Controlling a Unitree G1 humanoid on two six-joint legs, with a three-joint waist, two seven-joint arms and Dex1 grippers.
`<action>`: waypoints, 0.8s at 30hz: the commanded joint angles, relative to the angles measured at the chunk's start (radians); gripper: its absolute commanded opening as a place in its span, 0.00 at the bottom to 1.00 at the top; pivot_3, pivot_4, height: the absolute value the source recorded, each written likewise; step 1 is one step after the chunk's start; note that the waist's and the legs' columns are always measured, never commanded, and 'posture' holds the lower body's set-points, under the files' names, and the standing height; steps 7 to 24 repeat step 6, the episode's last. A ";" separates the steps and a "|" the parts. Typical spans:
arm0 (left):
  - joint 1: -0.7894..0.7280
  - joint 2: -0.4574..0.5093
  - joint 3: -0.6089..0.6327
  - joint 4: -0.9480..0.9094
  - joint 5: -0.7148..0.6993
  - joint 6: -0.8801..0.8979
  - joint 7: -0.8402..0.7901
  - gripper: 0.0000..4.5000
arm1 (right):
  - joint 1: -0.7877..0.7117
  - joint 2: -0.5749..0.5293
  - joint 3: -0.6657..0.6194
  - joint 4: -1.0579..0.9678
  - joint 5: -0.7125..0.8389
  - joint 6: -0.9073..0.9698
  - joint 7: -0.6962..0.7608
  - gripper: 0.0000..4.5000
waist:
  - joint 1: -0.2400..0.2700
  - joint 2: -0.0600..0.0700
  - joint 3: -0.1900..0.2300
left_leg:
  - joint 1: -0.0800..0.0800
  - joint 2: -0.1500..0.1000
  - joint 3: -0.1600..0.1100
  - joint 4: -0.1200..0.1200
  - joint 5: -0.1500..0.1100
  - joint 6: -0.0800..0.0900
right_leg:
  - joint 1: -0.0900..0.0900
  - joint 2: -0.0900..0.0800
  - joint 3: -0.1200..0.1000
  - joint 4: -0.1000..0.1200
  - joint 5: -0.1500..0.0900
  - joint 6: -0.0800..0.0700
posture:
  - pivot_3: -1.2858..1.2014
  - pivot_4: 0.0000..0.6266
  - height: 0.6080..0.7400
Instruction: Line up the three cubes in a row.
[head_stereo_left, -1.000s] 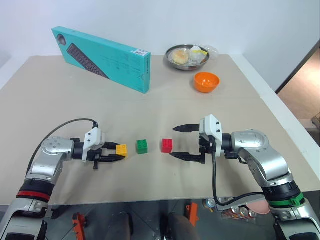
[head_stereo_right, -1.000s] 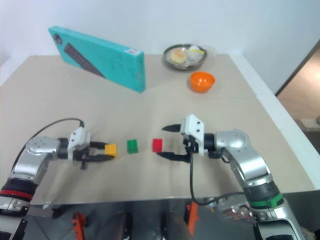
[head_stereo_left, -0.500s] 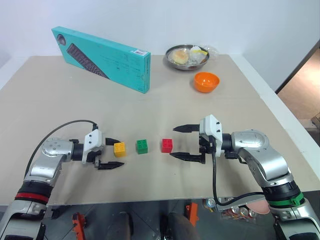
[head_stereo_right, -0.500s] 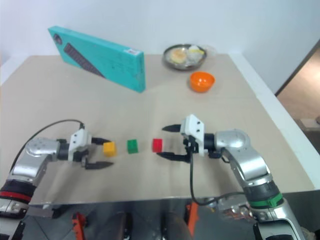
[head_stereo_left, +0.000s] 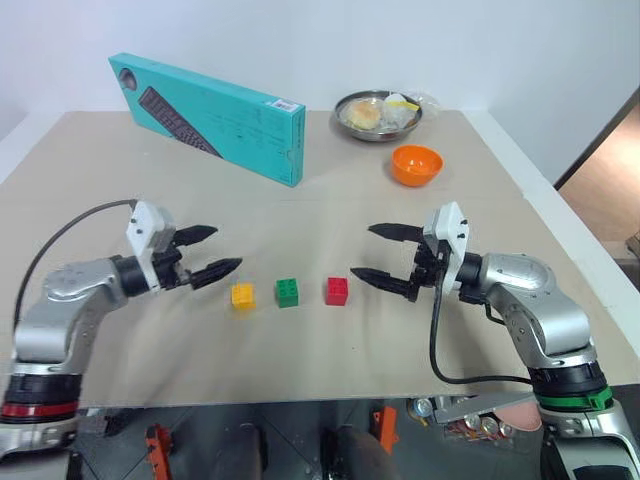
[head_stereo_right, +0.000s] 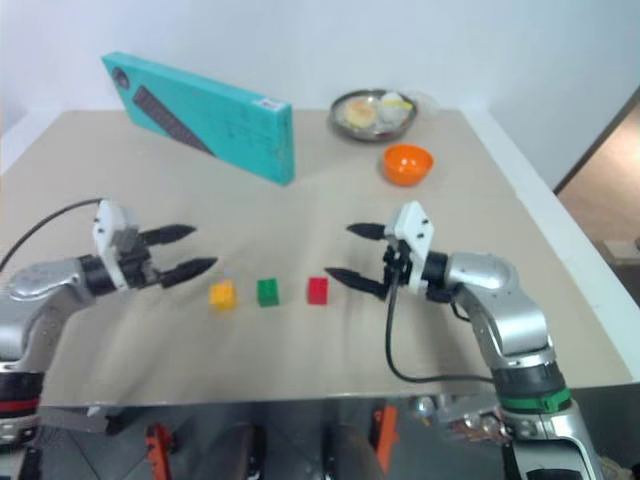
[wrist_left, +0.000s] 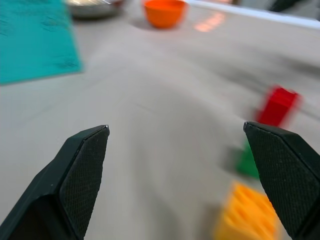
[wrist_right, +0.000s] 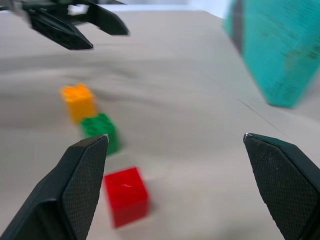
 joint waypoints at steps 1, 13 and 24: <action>-0.036 -0.029 -0.015 0.007 0.067 -0.071 0.080 0.99 | -0.009 0.010 -0.036 0.013 -0.012 -0.039 -0.025 1.00 | 0.000 0.000 0.000 | 0.000 0.000 0.000 0.000 0.000 0.000 | 0.000 0.000 0.000 0.000 0.000 0.000 | 0.52 0.24 1.00; -0.061 -0.102 -0.096 -0.008 0.103 -0.109 0.099 0.99 | 0.013 0.054 -0.018 -0.003 -0.008 -0.049 -0.052 1.00 | 0.000 0.000 0.000 | 0.000 0.000 0.000 -0.001 0.000 0.000 | 0.000 0.001 0.000 0.000 0.000 0.000 | 0.52 0.24 1.00; -0.061 -0.102 -0.096 -0.008 0.103 -0.109 0.099 0.99 | 0.013 0.054 -0.018 -0.003 -0.008 -0.049 -0.052 1.00 | 0.000 0.000 0.000 | 0.000 0.000 0.000 -0.001 0.000 0.000 | 0.000 0.001 0.000 0.000 0.000 0.000 | 0.52 0.24 1.00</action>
